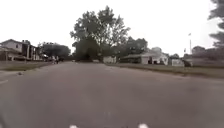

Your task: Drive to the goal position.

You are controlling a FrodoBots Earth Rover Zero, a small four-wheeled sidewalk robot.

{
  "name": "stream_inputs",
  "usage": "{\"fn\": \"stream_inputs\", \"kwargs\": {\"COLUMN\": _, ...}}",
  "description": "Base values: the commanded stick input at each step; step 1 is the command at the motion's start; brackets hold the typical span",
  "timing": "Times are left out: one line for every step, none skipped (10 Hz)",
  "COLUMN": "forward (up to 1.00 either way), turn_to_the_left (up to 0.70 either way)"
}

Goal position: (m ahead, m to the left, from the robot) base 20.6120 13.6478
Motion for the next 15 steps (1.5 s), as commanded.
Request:
{"fn": "stream_inputs", "kwargs": {"forward": 1.00, "turn_to_the_left": 0.00}}
{"fn": "stream_inputs", "kwargs": {"forward": 1.00, "turn_to_the_left": -0.02}}
{"fn": "stream_inputs", "kwargs": {"forward": 1.00, "turn_to_the_left": -0.10}}
{"fn": "stream_inputs", "kwargs": {"forward": 1.00, "turn_to_the_left": -0.29}}
{"fn": "stream_inputs", "kwargs": {"forward": 1.00, "turn_to_the_left": -0.39}}
{"fn": "stream_inputs", "kwargs": {"forward": 1.00, "turn_to_the_left": -0.39}}
{"fn": "stream_inputs", "kwargs": {"forward": 1.00, "turn_to_the_left": -0.39}}
{"fn": "stream_inputs", "kwargs": {"forward": 1.00, "turn_to_the_left": -0.39}}
{"fn": "stream_inputs", "kwargs": {"forward": 1.00, "turn_to_the_left": -0.39}}
{"fn": "stream_inputs", "kwargs": {"forward": 1.00, "turn_to_the_left": -0.18}}
{"fn": "stream_inputs", "kwargs": {"forward": 1.00, "turn_to_the_left": -0.05}}
{"fn": "stream_inputs", "kwargs": {"forward": 1.00, "turn_to_the_left": 0.00}}
{"fn": "stream_inputs", "kwargs": {"forward": 1.00, "turn_to_the_left": 0.00}}
{"fn": "stream_inputs", "kwargs": {"forward": 1.00, "turn_to_the_left": 0.00}}
{"fn": "stream_inputs", "kwargs": {"forward": 1.00, "turn_to_the_left": 0.00}}
